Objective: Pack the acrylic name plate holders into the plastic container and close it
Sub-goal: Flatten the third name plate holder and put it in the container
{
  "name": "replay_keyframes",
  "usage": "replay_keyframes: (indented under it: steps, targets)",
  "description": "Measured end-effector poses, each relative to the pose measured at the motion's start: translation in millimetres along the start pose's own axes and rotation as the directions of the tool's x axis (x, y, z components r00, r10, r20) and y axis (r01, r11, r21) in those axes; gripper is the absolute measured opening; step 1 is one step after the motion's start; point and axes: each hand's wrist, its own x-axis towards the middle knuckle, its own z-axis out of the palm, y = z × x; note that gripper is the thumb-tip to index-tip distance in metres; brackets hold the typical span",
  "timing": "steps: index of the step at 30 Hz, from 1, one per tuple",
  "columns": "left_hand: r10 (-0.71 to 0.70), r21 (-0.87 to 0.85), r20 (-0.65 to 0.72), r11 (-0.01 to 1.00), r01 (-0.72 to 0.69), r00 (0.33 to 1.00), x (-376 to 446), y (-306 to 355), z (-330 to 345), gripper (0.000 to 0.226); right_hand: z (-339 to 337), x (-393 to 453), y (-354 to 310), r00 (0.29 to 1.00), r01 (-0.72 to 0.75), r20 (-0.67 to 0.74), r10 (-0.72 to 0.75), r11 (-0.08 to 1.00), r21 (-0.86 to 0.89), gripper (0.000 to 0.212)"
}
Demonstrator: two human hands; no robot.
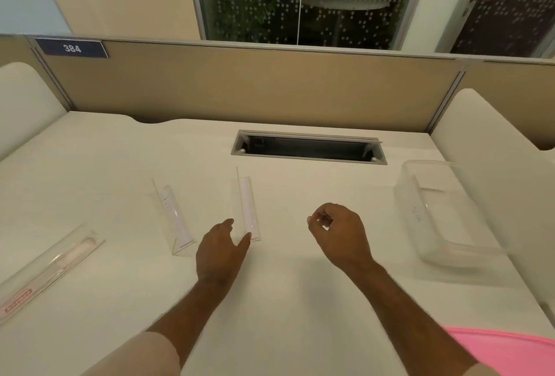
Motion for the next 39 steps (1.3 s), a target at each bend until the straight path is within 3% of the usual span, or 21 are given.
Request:
replay_keyframes:
  steps: [5, 11, 18, 23, 28, 32, 39]
  targets:
    - [0.041, -0.010, 0.036, 0.999, -0.041, 0.999, 6.6, -7.5, 2.5, 0.040, 24.4, 0.7, -15.5, 0.995, 0.038, 0.097, -0.039, 0.999, 0.012, 0.010]
    - [0.128, -0.062, -0.137, 0.988, -0.138, 0.982, 10.1, -25.5, -3.1, 0.015, 38.8, 4.8, -16.4, 0.990, 0.058, 0.126, -0.057, 0.998, -0.007, 0.004]
    - [0.216, -0.243, -0.254, 0.929, -0.278, 0.943, 7.3, -40.1, -25.8, 0.013, 30.3, 18.9, 0.7, 0.996, -0.063, 0.065, 0.058, 0.995, 0.082, 0.032]
    - [0.222, -0.399, -0.169, 0.876, -0.273, 0.960, -1.0, -43.1, -38.2, 0.027, 14.5, 14.2, 10.8, 0.981, -0.192, 0.076, 0.180, 0.961, 0.198, 0.047]
    - [0.235, -0.456, -0.107, 0.852, -0.258, 0.966, -13.0, -38.8, -52.8, 0.028, -0.3, -4.3, 12.6, 0.970, -0.238, 0.158, 0.185, 0.856, 0.459, 0.018]
    - [0.218, -0.513, -0.031, 0.834, -0.203, 0.975, -22.3, -40.4, -65.0, 0.026, -8.2, -27.1, 16.2, 0.962, -0.269, 0.186, 0.200, 0.808, 0.524, 0.009]
    - [0.039, -0.674, 0.223, 0.729, 0.124, 0.974, -38.9, -31.2, -76.5, 0.016, -18.2, -51.6, 18.5, 0.959, -0.285, 0.154, 0.240, 0.815, 0.505, 0.007]
